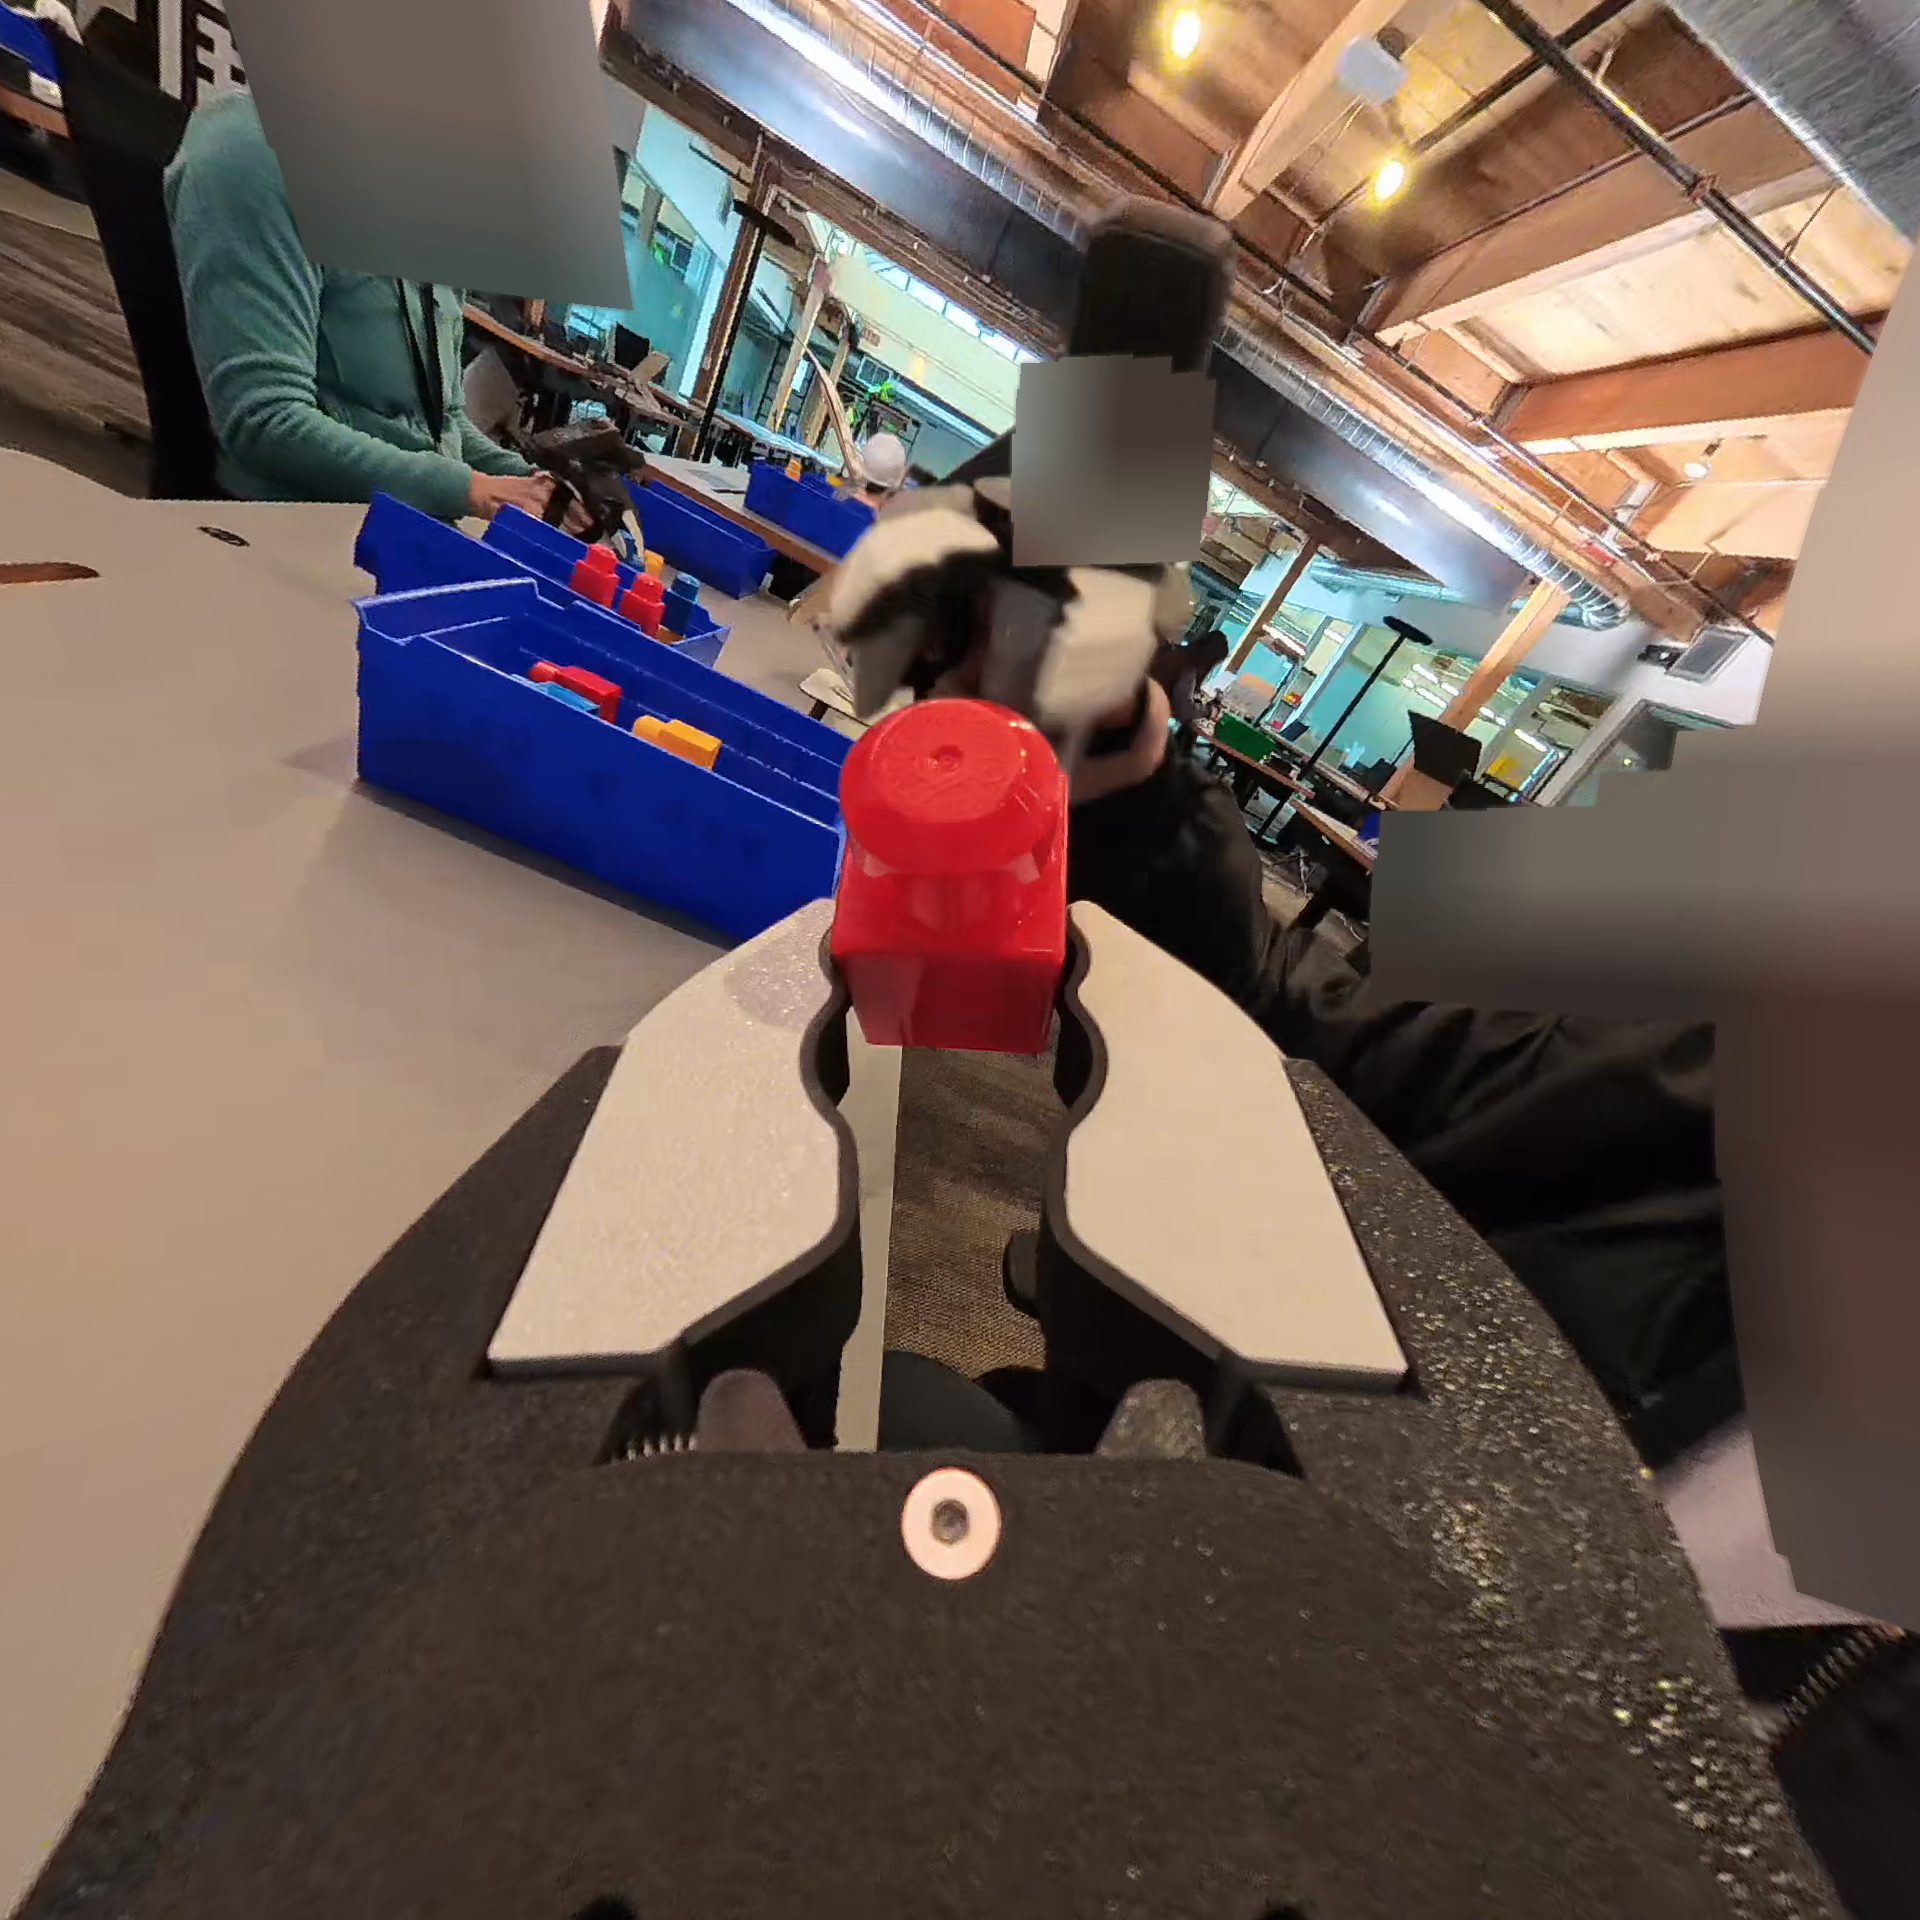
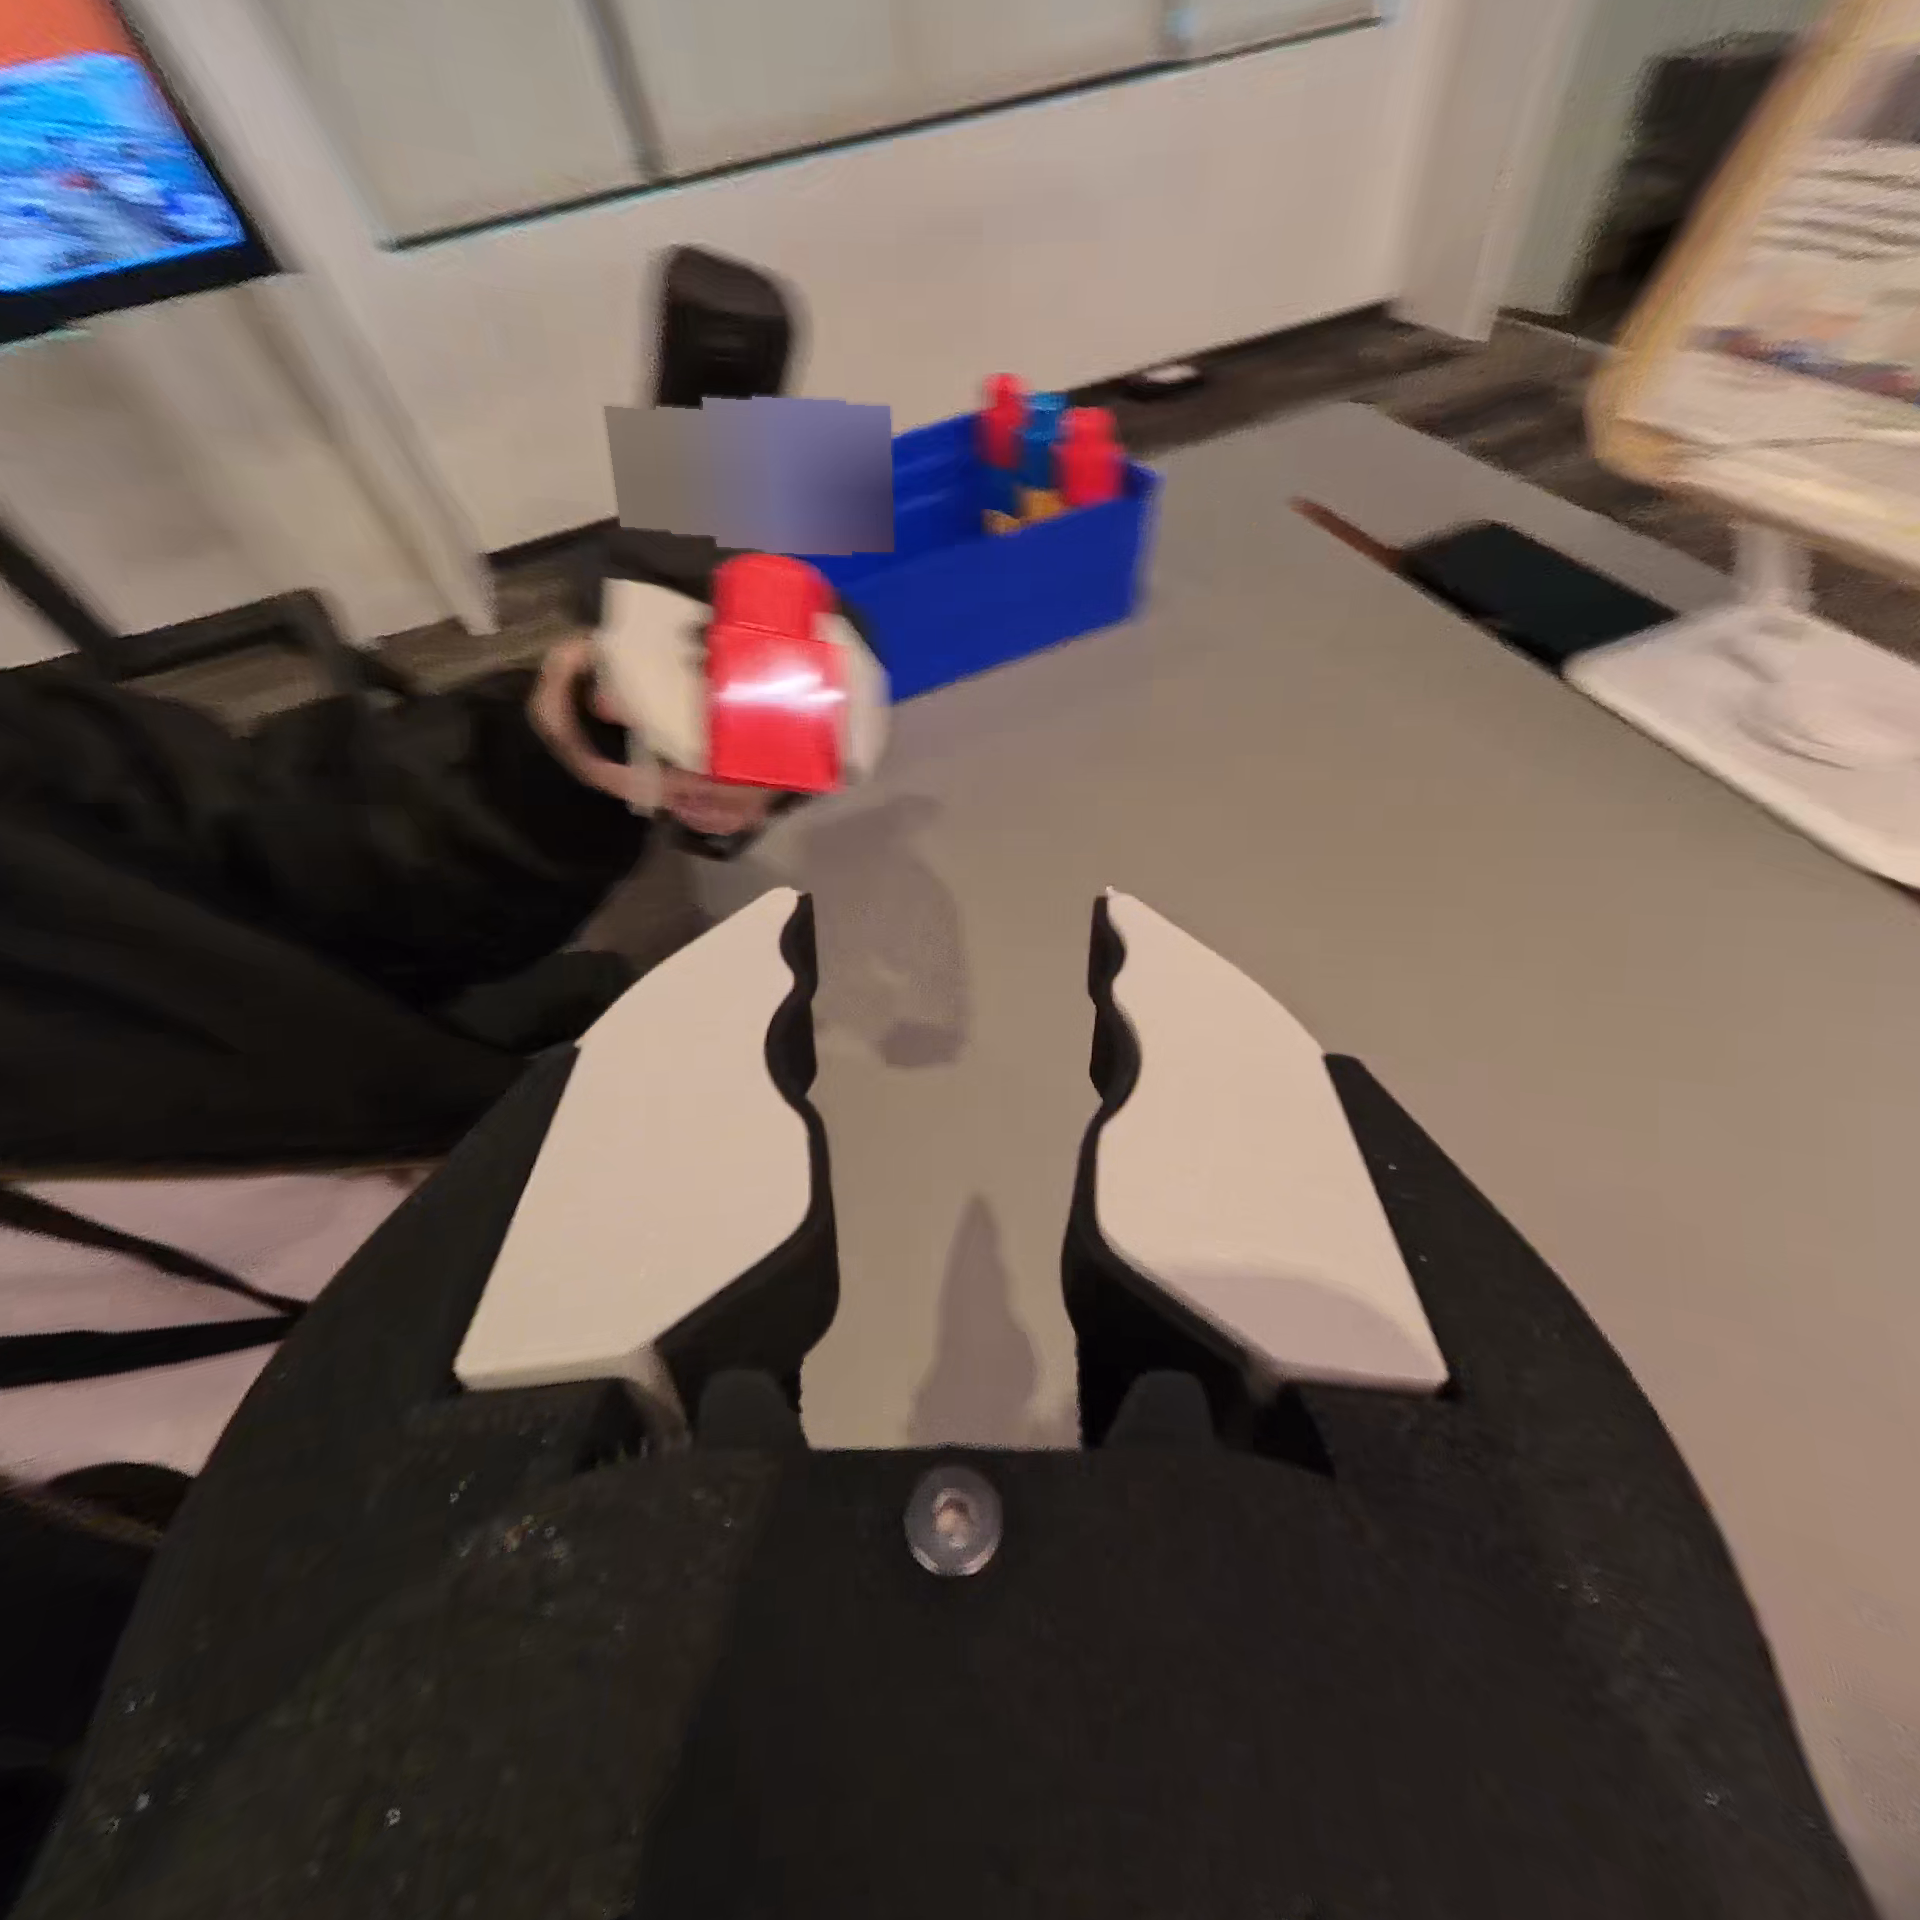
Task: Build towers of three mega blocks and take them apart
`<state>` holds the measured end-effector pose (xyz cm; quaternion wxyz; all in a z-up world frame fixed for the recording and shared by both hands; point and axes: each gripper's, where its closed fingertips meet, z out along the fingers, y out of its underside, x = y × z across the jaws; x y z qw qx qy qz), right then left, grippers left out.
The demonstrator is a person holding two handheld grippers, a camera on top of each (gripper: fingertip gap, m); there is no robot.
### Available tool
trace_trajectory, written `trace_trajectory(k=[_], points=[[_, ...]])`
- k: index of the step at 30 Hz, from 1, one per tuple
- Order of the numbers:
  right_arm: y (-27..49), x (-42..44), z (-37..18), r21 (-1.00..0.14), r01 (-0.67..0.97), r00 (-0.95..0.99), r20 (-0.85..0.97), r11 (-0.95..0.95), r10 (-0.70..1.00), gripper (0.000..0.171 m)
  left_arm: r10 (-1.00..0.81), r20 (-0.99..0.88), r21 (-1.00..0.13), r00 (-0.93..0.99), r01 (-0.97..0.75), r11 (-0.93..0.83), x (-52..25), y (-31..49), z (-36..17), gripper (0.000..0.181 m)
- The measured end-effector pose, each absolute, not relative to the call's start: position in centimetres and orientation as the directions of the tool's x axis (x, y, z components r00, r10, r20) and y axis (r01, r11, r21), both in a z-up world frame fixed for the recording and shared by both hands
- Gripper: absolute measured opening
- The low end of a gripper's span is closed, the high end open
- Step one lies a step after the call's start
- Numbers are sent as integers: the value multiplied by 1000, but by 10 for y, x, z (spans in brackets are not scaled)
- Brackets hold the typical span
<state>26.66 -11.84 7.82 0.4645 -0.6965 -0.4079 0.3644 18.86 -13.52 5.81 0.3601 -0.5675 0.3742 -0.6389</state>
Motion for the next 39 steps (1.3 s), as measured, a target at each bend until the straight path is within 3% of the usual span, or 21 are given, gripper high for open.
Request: trace_trajectory(k=[4,9,17,19,21,24,32,34,35,36,39], points=[[-136,204,60,-946,249,309,-127,-209,943,55,-869,476,-875,-136,27,-484,194,-142,60,36],[-141,179,72,-919,124,171,-352,-374,920,48,-908,413,-910,-70,-67,-409,192,-149,50,36],[-139,169,62,-905,227,217,-312,-359,925,48,-925,373,-925,-73,-111,-364,194,-156,50,36],[-147,166,60,-893,249,162,-344,-375,925,35,-934,353,-928,-55,-149,-342,196,-157,46,36],[-146,168,57,-893,266,167,-328,-363,930,35,-938,343,-930,-44,-159,-332,197,-157,44,39],[-144,171,62,-907,225,177,-322,-356,930,34,-941,335,-931,-43,-166,-323,196,-160,41,46],[-141,175,66,-922,166,182,-321,-350,930,35,-923,381,-918,-56,-144,-370,199,-156,42,36],[-143,176,58,-908,219,193,-319,-358,928,47,-924,376,-921,-66,-139,-365,199,-158,44,35],[-144,175,56,-907,235,192,-310,-350,931,47,-928,366,-923,-61,-151,-354,199,-159,43,35],[-149,174,57,-910,236,163,-309,-341,937,36,-935,350,-928,-54,-160,-337,199,-158,42,35],[-150,175,57,-913,247,174,-287,-324,942,36,-939,340,-928,-48,-176,-328,200,-160,40,36]])
